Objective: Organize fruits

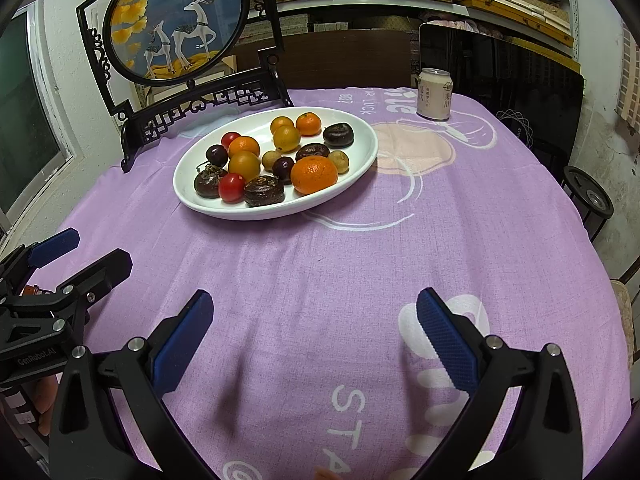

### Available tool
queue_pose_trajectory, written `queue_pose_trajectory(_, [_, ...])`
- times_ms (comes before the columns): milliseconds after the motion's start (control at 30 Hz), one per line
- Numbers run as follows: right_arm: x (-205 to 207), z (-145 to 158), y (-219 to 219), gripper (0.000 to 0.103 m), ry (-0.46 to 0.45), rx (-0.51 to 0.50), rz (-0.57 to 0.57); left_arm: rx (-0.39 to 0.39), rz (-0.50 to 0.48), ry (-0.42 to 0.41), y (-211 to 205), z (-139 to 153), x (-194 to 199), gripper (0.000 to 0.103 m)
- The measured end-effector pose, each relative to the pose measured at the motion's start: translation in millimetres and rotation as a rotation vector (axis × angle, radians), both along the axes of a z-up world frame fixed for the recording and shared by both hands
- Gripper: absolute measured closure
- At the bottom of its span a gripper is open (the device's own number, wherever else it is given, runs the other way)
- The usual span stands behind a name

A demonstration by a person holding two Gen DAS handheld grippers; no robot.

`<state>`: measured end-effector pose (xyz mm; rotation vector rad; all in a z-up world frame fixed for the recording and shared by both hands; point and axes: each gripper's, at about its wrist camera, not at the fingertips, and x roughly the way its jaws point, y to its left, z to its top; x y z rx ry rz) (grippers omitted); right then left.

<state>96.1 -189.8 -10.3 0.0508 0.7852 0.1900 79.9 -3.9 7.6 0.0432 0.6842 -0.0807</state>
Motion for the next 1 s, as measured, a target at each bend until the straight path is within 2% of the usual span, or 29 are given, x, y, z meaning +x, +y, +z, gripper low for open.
queue_pose_trajectory(333, [-0.2, 0.5, 0.4, 0.001, 0.000, 0.000, 0.000, -0.002, 0.000, 0.002, 0.6, 0.6, 0.6, 0.002])
queue_pose_trajectory(533, [-0.9, 1.9, 1.6, 0.001, -0.002, 0.004, 0.003, -0.109, -0.034, 0.054, 6.7, -5.2, 3.6, 0.002])
queue_pose_trajectory(633, [-0.8, 1.4, 2.5, 0.001, -0.004, -0.008, 0.003, -0.079, -0.028, 0.034, 3.4, -3.7, 0.1, 0.002])
queue_pose_trajectory(900, [0.1, 0.8, 0.8, 0.001, -0.001, -0.003, 0.003, -0.033, 0.004, 0.065, 1.2, -7.4, -2.3, 0.002])
queue_pose_trajectory(1000, [0.0, 1.0, 1.3, 0.001, 0.000, 0.001, 0.003, -0.016, 0.003, 0.039, 0.1, -4.5, -5.7, 0.002])
